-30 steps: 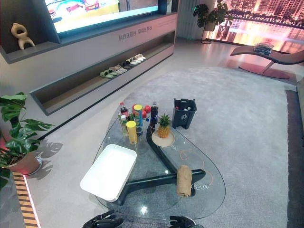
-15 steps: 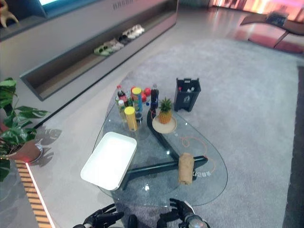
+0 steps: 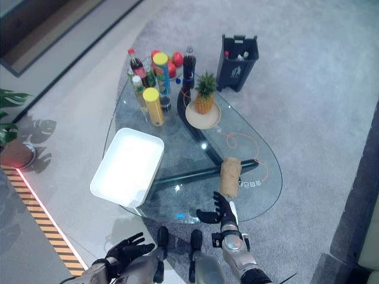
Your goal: Wipe the table with a cloth and put it in the basket.
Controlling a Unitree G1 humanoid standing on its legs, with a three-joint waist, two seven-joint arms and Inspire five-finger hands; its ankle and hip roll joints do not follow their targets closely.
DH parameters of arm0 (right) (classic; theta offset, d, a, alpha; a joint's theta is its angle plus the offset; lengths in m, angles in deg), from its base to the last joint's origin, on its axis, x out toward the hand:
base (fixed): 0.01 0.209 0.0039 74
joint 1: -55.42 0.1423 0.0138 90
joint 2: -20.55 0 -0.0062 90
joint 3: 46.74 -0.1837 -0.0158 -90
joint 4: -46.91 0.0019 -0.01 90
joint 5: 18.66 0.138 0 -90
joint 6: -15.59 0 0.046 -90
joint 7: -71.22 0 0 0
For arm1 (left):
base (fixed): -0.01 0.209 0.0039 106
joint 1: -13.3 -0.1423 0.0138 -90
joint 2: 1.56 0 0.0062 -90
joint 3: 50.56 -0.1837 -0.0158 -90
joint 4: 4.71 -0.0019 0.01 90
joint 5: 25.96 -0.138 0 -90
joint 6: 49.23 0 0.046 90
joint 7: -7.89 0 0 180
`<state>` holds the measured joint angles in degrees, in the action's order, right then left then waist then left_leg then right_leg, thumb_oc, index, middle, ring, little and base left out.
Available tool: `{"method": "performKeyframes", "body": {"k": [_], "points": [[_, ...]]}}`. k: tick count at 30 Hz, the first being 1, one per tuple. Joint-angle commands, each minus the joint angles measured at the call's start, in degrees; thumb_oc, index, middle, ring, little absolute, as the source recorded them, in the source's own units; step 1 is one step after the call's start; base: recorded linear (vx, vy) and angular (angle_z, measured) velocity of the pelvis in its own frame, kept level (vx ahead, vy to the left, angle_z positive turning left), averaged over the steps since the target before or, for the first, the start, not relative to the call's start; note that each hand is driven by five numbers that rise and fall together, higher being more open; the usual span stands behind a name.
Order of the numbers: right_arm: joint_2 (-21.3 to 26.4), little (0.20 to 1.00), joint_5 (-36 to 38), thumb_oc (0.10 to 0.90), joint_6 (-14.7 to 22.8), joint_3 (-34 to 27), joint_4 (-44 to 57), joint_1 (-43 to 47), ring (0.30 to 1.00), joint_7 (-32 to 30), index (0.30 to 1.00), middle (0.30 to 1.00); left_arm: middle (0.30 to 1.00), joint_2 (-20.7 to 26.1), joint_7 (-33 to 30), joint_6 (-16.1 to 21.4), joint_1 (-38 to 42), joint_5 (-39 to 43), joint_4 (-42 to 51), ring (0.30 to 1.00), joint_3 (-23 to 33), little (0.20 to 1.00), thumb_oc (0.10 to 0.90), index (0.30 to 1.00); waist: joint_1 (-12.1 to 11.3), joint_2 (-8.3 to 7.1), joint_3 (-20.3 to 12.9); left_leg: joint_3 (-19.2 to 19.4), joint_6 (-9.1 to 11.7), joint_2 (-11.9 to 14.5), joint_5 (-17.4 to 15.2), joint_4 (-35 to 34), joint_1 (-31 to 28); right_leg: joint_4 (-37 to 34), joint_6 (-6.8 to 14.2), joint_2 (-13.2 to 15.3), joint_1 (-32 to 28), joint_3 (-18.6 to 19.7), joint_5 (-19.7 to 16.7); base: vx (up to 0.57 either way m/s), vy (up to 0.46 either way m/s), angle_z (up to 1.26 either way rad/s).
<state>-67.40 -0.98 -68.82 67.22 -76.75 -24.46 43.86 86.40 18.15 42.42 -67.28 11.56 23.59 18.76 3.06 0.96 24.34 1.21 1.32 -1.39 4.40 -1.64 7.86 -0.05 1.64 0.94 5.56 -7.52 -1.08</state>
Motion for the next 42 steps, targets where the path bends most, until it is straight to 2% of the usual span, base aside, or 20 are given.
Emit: {"method": "performKeyframes", "body": {"k": [1, 3, 11, 16, 25, 42], "points": [[2.5, 0.9, -4.4, 0.8, 4.3, -1.7, 9.7, 1.0, 0.9, -9.7, 0.9, 0.9, 0.9, -2.3, -0.4, 0.7, -1.0, 1.8, 1.9, 0.9, -2.1, 0.9, 0.8, 0.9, 0.7, -1.33, -0.8, 1.9, -1.5, -0.9, -7.9, 11.0, 4.6, 6.6, 2.4, 1.6, 7.4, 5.3, 1.4, -0.04, 0.027, -0.01], [3.2, 0.9, -6.0, 0.8, 4.8, -2.9, 11.7, 2.3, 0.9, -13.8, 0.9, 0.9, 0.9, -2.1, -0.5, 1.2, -0.4, 2.4, 2.5, 0.9, -2.4, 0.9, 0.8, 0.9, 1.0, -1.11, 1.0, 2.3, -1.7, -1.1, -8.2, 12.8, 6.6, 7.7, 2.3, 1.7, 9.3, 5.5, 1.2, -0.06, 0.035, -0.04], [4.8, 0.9, -10.1, 0.8, 4.5, -5.4, 16.5, 8.2, 0.9, -22.3, 0.9, 0.9, 0.9, -1.7, 0.0, 1.1, 2.3, 3.1, 3.1, 0.9, -2.9, 0.9, 0.8, 0.9, 1.2, -0.76, 5.4, 3.0, -1.8, -1.3, -8.8, 18.0, 13.3, 10.7, 1.8, 1.9, 15.1, 5.7, 0.8, -0.06, 0.026, -0.06], [5.2, 0.9, -9.7, 0.8, 3.0, -6.7, 16.9, 11.7, 0.9, -27.6, 0.9, 0.9, 0.9, -1.8, 0.1, 1.5, 3.1, 4.1, 4.3, 0.9, -3.8, 0.9, 0.8, 0.9, 1.1, -0.25, 5.5, 3.3, -2.0, -1.6, -8.5, 19.5, 18.2, 12.8, 1.9, 1.8, 20.3, 5.9, 0.6, -0.03, 0.037, 0.0], [4.4, 0.9, -8.4, 0.8, 0.4, -6.9, 15.7, 18.5, 0.9, -33.5, 0.9, 0.9, 0.9, -2.3, -1.7, 1.6, 4.6, 6.4, 8.4, 0.9, -7.4, 0.9, 0.8, 0.9, 0.4, 0.9, 5.5, 3.1, -2.0, -2.5, -8.1, 22.2, 27.5, 16.0, 2.0, 2.1, 29.7, 5.0, 0.0, 0.0, 0.019, 0.01], [6.2, 0.9, -3.7, 0.8, 2.0, -9.3, 11.7, 27.0, 0.9, -41.1, 0.9, 0.9, 0.9, -1.8, -3.9, 0.4, 6.5, 9.2, 15.4, 0.9, -11.4, 0.9, 0.8, 0.9, -0.9, 2.69, 5.5, 2.1, -2.2, -3.2, -7.5, 26.7, 39.2, 19.3, 2.1, 2.6, 41.4, 4.5, -1.7, 0.02, 0.007, 0.02]]}}
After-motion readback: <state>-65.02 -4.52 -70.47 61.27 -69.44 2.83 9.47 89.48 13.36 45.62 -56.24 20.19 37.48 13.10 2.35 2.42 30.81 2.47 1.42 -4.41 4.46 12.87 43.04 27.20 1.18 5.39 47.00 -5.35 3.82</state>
